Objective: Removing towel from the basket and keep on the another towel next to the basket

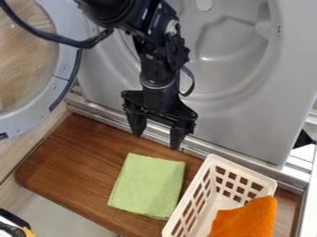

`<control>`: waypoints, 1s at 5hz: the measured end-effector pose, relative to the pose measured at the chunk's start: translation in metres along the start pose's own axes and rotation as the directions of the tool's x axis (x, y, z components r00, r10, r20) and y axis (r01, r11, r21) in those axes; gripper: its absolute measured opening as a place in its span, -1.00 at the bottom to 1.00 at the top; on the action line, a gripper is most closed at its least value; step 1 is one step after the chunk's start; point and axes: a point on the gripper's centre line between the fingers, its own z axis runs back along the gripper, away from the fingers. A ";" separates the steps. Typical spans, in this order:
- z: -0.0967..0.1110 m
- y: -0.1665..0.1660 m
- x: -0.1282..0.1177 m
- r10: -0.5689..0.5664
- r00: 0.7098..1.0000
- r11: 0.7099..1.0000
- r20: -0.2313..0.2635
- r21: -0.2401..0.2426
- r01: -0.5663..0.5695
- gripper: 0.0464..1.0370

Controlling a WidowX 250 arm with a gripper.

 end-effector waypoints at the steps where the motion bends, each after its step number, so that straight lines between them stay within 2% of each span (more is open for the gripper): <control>1: -0.005 0.000 -0.004 0.004 1.000 1.000 -0.021 0.002 -0.004 0.92; 2: 0.006 -0.025 -0.008 -0.077 0.996 0.997 0.034 -0.004 0.077 0.92; 3: 0.031 -0.053 -0.014 -0.105 0.991 0.994 0.077 -0.027 0.108 0.92; 4: 0.031 -0.088 -0.014 -0.145 0.986 0.983 0.079 -0.103 0.153 0.92; 5: 0.008 -0.124 -0.018 -0.227 0.973 0.962 0.031 -0.149 0.229 0.92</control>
